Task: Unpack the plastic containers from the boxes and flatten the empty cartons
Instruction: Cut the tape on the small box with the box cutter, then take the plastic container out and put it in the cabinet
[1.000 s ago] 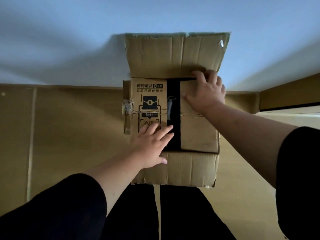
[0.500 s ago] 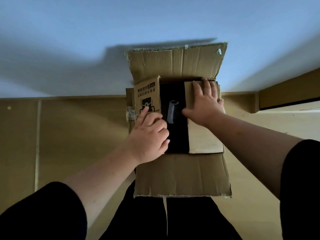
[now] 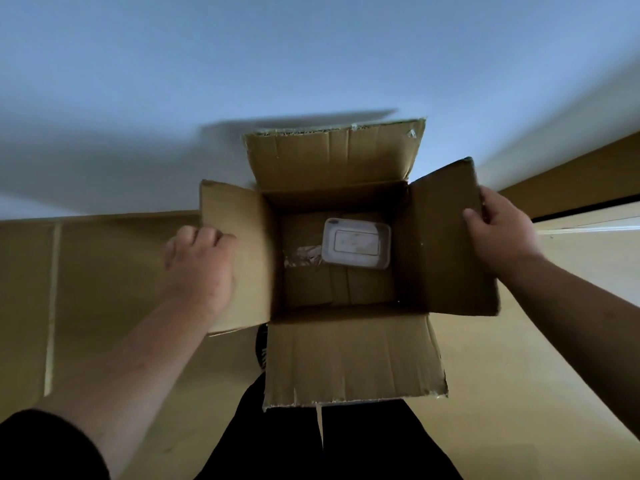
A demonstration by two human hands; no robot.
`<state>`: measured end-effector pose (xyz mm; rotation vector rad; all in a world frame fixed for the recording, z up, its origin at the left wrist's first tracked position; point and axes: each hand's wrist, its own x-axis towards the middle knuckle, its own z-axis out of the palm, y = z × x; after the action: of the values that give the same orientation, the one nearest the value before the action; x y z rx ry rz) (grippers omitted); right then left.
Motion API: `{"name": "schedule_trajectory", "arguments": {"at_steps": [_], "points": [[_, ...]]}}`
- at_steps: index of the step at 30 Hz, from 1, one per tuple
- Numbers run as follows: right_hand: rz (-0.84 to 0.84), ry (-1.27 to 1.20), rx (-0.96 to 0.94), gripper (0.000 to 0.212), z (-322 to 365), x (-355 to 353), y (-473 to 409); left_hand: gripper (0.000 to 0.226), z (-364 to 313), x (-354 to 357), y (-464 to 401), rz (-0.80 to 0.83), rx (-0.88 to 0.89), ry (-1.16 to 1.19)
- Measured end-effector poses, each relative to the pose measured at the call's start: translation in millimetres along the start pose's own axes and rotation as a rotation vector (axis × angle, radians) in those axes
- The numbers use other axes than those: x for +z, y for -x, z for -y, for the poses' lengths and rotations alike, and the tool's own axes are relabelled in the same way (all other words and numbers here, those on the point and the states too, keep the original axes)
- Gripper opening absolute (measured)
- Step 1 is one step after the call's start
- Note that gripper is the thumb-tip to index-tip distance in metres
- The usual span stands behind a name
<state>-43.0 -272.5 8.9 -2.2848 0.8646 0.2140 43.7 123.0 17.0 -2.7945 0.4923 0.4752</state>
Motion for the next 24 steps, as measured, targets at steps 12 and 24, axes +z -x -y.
{"name": "schedule_trajectory", "arguments": {"at_steps": [12,24], "points": [[0.351,0.339,0.220,0.100,-33,88,10,0.107,-56,77,-10,0.505,-0.317,0.536],[0.348,0.229,0.209,0.041,-35,97,17,0.045,-58,94,-5,0.407,-0.416,0.657]]}}
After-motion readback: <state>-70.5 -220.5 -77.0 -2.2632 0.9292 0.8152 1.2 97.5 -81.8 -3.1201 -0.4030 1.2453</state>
